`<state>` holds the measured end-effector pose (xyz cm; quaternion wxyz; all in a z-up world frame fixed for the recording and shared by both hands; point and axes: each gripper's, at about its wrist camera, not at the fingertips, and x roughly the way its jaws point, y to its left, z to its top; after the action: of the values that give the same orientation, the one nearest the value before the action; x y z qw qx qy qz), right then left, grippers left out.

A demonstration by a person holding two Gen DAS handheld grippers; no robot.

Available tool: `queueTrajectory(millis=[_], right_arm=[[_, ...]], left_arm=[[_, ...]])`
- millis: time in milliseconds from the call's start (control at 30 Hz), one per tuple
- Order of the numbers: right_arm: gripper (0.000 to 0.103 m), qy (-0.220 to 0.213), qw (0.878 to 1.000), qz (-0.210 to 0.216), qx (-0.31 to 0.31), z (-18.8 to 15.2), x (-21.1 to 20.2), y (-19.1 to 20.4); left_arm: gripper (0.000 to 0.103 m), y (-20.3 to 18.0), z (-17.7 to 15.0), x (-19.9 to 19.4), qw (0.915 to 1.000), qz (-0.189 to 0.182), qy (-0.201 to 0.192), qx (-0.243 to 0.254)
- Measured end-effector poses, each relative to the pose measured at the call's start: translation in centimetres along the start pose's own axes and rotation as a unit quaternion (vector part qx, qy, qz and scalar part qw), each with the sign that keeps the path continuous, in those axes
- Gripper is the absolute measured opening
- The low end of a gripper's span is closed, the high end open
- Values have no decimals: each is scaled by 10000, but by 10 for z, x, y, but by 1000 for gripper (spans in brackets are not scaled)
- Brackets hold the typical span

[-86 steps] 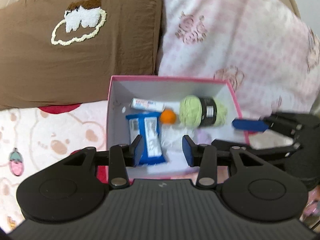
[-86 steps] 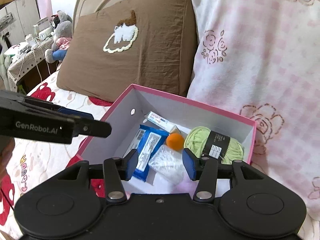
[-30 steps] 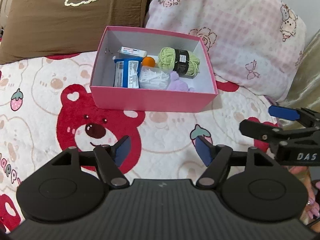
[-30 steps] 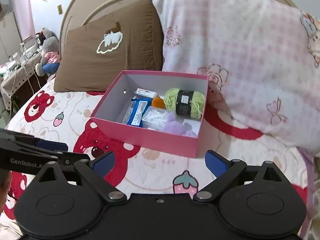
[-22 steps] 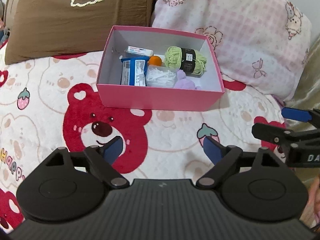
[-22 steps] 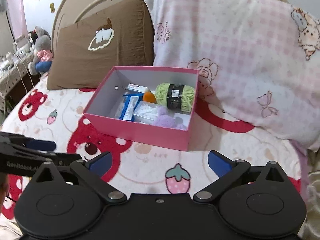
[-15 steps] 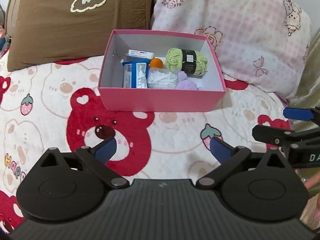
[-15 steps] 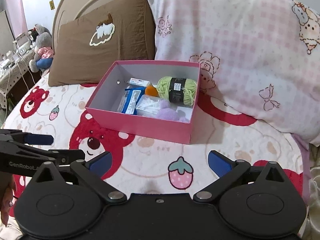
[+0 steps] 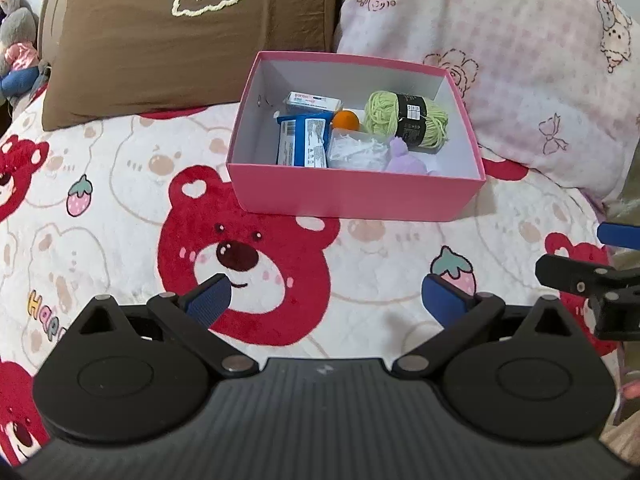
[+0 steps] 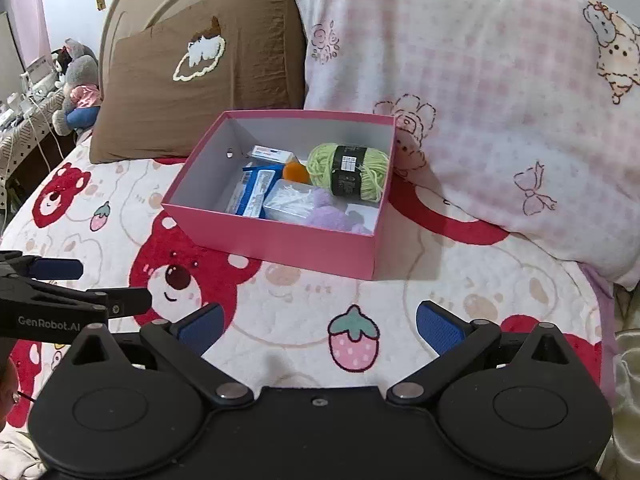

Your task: Organize objects

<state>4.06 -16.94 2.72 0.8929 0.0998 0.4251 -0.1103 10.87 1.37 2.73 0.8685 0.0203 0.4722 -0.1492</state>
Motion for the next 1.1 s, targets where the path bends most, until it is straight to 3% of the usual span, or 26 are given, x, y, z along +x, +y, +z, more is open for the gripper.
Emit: queueTrajectory(millis=[467,867,1100], right_arm=[[103,96,9999,-87,-63,-2,3,-1],[103,103,9998,-131,-69,-1,1,2],[103,173,9998,-38,-85,-2,0,4]], left_arm=[[103,-6,-3,10,9993,230,269,85],[103,-9,-1,-1,9977,648,143,116],[103,-15,-3,1,9974,667,206,173]])
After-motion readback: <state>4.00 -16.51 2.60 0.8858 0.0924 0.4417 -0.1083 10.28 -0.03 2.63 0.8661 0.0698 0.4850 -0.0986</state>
